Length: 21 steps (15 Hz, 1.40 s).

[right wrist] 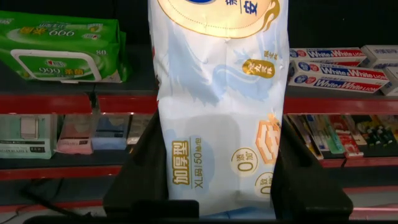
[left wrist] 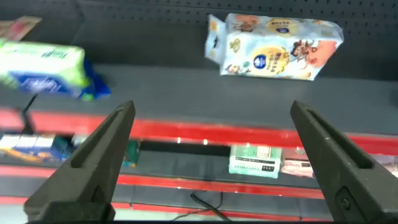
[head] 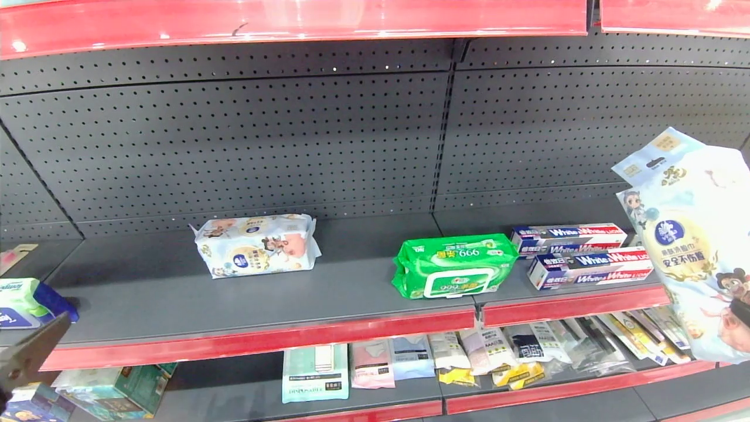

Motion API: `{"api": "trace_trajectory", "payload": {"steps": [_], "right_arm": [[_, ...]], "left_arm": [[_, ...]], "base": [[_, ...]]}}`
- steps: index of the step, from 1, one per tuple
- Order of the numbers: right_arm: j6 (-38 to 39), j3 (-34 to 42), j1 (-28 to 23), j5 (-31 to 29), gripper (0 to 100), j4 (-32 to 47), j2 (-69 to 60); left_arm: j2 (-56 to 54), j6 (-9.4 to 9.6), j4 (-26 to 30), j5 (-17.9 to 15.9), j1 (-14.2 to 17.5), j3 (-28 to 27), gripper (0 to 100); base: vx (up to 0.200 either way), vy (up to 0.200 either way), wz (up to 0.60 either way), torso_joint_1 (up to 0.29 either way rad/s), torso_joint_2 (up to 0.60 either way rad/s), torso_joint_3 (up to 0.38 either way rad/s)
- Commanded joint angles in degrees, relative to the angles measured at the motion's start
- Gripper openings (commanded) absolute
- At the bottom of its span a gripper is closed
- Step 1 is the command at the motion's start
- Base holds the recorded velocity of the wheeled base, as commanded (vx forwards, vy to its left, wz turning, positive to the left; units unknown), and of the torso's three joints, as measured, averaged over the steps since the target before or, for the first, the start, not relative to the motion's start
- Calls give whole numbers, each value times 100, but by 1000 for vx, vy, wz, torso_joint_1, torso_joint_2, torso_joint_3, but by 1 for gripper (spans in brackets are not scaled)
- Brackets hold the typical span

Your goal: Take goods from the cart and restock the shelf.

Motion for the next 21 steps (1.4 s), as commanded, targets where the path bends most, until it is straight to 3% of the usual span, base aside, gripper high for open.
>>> {"api": "trace_trajectory", "payload": {"steps": [1,2,3,5,7,9,10,11,13,17,19,20,21], "right_arm": [[-4,82,8,12,0,3,-8],[-4,100,8,12,0,3,-17],[-4,108,8,3,0,3,-17],[-4,100,-10,-32,0,3,-17],[-21,82,-10,-172,0,3,-8],[-39,82,-10,-243,0,3,36],[-48,91,-10,-243,0,3,36],[-127,108,-10,-243,0,3,45],[-162,108,-10,-410,0,3,62],[-250,117,-10,-515,0,3,80],[-276,135,-10,-638,0,12,80],[-285,179,-10,-656,0,12,71],[-285,196,-10,-656,0,12,62]], "left_arm": [[2530,760,-1522,-1115,416,-307,100],[2979,1235,-1706,-1607,645,-386,100],[3321,1534,-1777,-2020,838,-526,100],[3981,1859,-1759,-2864,1049,-1159,100],[4464,2026,-1785,-3285,1163,-1476,100],[5202,2922,-1759,-3786,1585,-2003,100],[5360,3081,-1750,-3918,1664,-2108,100],[5642,3371,-1750,-4217,1805,-2284,100],[6028,3582,-1425,-4771,1831,-2768,100],[6907,4408,-977,-5342,1866,-3559,100],[7162,4645,-696,-5430,1849,-3814,100],[7584,5005,-660,-5465,1884,-4200,100],[7786,5093,-634,-5579,1893,-4429,100]], "base": [[0,0,0,0,0,0],[0,0,0,0,0,0],[0,0,0,0,0,0],[0,0,0,0,0,0],[0,0,0,0,0,0],[0,0,0,0,0,0],[0,0,0,0,0,0],[0,0,0,0,0,0],[0,0,0,0,0,0],[0,0,0,0,0,0],[0,0,0,0,0,0],[0,0,0,0,0,0],[0,0,0,0,0,0]]}}
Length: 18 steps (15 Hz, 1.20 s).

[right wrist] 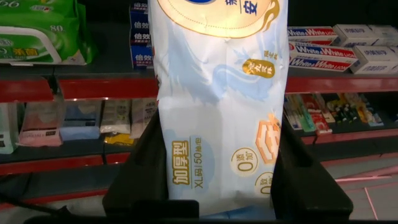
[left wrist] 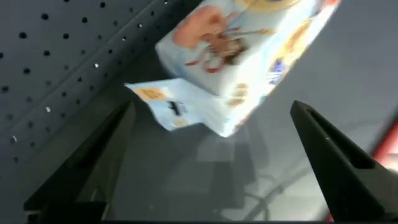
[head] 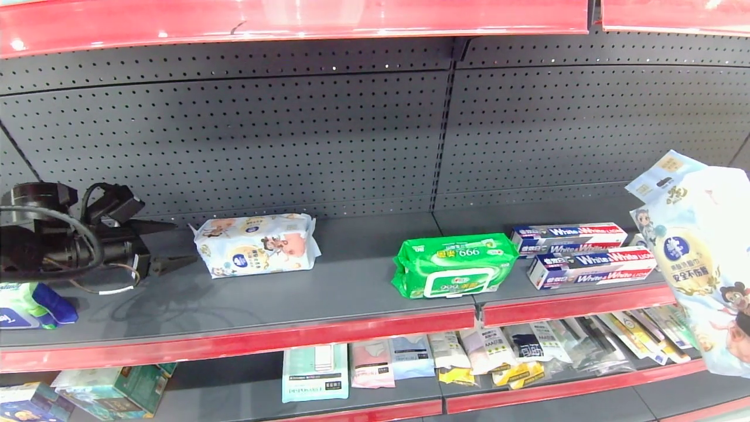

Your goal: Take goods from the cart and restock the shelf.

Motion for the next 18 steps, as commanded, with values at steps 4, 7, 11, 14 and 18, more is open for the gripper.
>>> {"api": "trace_trajectory", "payload": {"steps": [4,7,11,14,18], "right_arm": [[-124,101,1,-93,0,-10,-32],[-203,119,1,-137,0,-10,-40],[-212,119,1,-190,0,-1,-40],[-273,110,1,-190,0,-1,-49],[-379,110,1,-190,0,-1,-40]], "left_arm": [[684,220,959,-342,-99,-1130,100],[939,229,1073,-492,-196,-1552,100],[1168,237,1144,-641,-381,-1816,100],[1247,237,1144,-720,-521,-1833,100],[1440,229,1135,-720,-697,-1965,100]], "base": [[0,0,0,0,0,0],[0,0,0,0,0,0],[0,0,0,0,0,0],[0,0,0,0,0,0],[0,0,0,0,0,0]]}}
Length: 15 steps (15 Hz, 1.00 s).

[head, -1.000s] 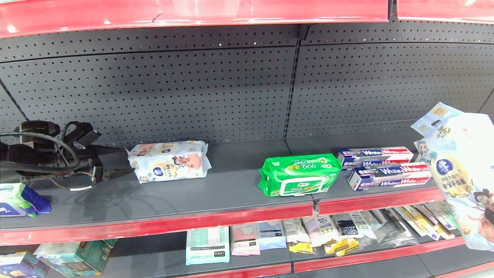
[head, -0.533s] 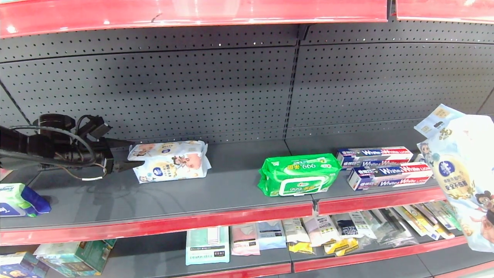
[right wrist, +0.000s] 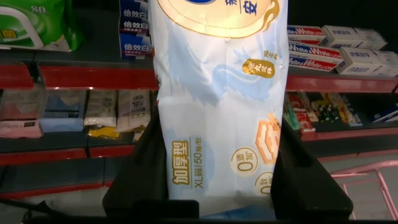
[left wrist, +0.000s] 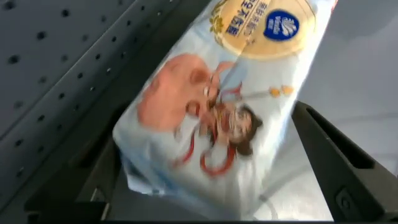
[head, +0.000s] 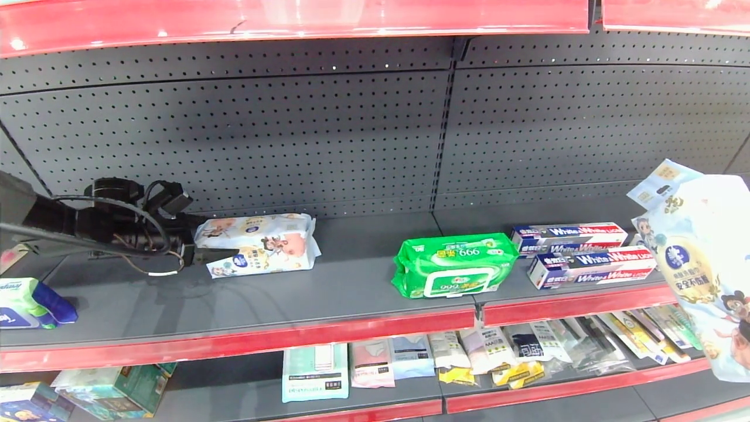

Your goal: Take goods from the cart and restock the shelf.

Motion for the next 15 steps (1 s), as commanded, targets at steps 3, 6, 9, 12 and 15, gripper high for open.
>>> {"api": "trace_trajectory", "payload": {"steps": [3,6,9,12,15], "right_arm": [[-76,11,1,2,0,-1,10],[-129,-15,1,2,0,-1,36],[-138,3,1,2,0,-1,27],[-138,3,1,-7,0,-1,36],[-138,-33,1,-7,0,-1,54]], "left_arm": [[156,-11,14,3,-30,-232,100],[164,-19,40,3,-39,-241,100],[147,-19,67,3,-39,-232,0],[6,-2,84,-41,-48,-57,0],[-486,130,295,-375,58,497,0]], "base": [[0,0,0,0,0,0],[0,0,0,0,0,0],[0,0,0,0,0,0],[0,0,0,0,0,0],[0,0,0,0,0,0]]}}
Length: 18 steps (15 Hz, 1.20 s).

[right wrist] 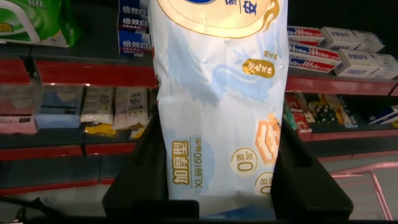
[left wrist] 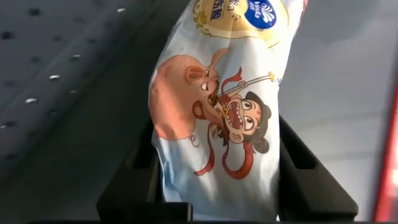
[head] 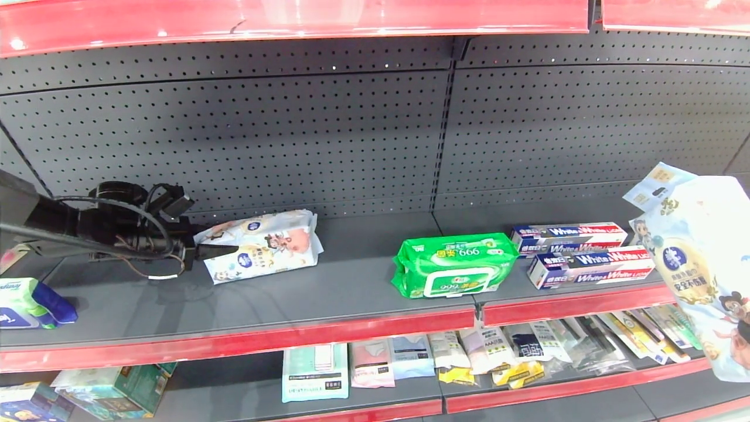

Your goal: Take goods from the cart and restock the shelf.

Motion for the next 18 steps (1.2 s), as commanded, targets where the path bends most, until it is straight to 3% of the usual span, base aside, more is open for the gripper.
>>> {"api": "trace_trajectory", "payload": {"steps": [1,4,5,8,9,13,16,18], "right_arm": [[-4,-19,1,1,0,-1,27],[-4,-19,1,10,0,-1,53],[-4,-10,1,10,0,-1,62],[-4,7,1,10,0,-10,62],[-4,7,1,1,0,-10,89],[-4,-19,1,1,0,-10,132],[-4,-45,1,1,0,-10,150],[-4,-54,1,1,0,-19,194]], "left_arm": [[-503,264,88,-156,184,470,0],[-679,729,378,-411,421,699,0],[-732,993,598,-437,535,760,0],[-908,1318,923,-525,614,1086,0],[-908,1538,932,-613,614,1165,0],[-978,1784,941,-684,623,1455,0],[-855,2188,950,-701,702,1595,0],[-758,2320,950,-736,746,1631,0]], "base": [[0,0,0,0,0,0],[0,0,0,0,0,0],[0,0,0,0,0,0],[0,0,0,0,0,0],[0,0,0,0,0,0],[0,0,0,0,0,0],[0,0,0,0,0,0],[0,0,0,0,0,0]]}}
